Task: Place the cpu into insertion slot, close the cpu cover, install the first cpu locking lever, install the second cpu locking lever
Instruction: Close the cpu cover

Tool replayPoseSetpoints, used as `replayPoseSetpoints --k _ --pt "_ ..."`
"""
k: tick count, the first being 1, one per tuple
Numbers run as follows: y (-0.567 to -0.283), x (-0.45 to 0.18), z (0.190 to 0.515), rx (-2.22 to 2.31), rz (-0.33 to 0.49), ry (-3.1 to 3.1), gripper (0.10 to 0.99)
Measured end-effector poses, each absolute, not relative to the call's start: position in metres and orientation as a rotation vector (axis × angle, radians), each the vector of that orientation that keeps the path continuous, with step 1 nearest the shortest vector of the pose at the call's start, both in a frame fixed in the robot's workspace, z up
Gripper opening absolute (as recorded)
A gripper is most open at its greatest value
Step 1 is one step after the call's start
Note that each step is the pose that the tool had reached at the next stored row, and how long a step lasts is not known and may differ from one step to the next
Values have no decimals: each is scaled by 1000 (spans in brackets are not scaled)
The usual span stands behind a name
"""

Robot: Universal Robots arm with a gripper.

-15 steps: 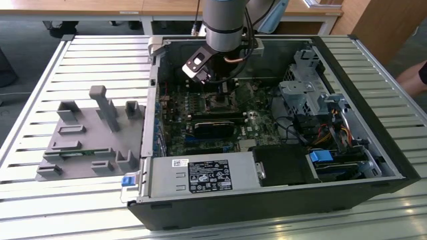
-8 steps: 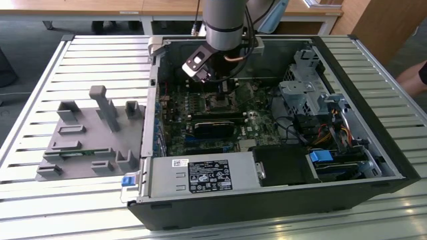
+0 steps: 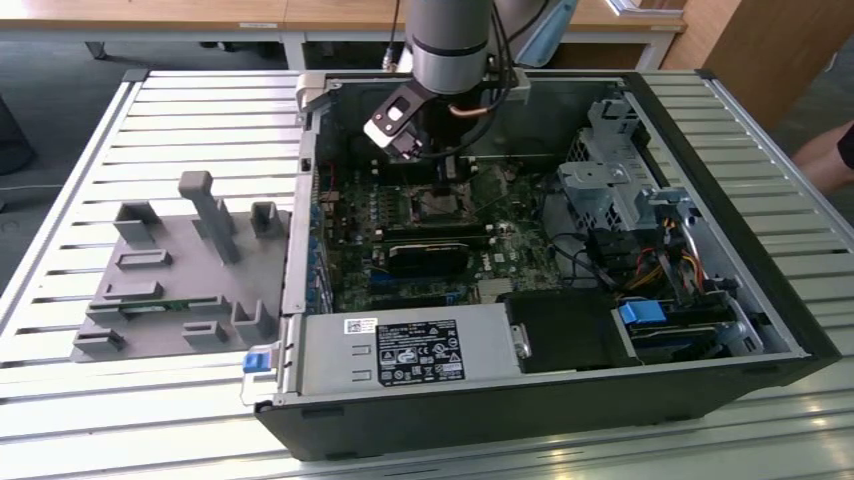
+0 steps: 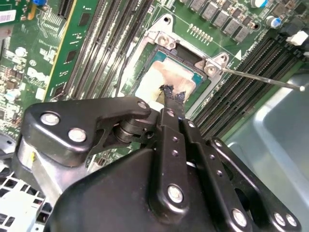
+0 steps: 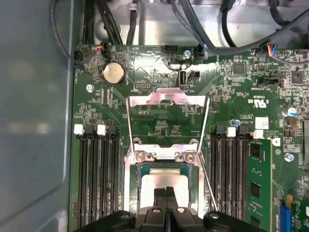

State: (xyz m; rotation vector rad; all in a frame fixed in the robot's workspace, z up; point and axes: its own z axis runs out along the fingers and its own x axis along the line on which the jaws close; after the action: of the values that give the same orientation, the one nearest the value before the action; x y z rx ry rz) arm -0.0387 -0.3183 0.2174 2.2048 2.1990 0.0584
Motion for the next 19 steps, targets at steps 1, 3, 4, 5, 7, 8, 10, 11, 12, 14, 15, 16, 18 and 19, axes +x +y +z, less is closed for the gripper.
replayPoseSetpoints --k 1,3,4,5,7,8,10,11,12,14,15,16,18,19 --pt "-318 -39 219 2205 58 2199 106" --pt "-318 -39 225 2205 58 2199 106" --pt "-318 -39 228 2205 58 2199 106" --pt "-318 -39 232 2205 57 2199 106" --pt "-318 -39 240 2205 58 2199 106" --pt "-318 -39 245 2205 57 2199 106" --pt "-318 -39 253 2205 57 2199 106" --pt "-318 -39 257 2205 57 2199 106" --pt "-318 -39 260 2205 57 2199 106" --pt "-318 -39 261 2205 57 2200 106" --pt "-319 -39 261 2205 57 2200 106" --pt "-320 -39 261 2205 57 2199 106" --pt "-322 -39 261 2205 57 2199 106" --pt "-323 -39 261 2205 57 2199 106"
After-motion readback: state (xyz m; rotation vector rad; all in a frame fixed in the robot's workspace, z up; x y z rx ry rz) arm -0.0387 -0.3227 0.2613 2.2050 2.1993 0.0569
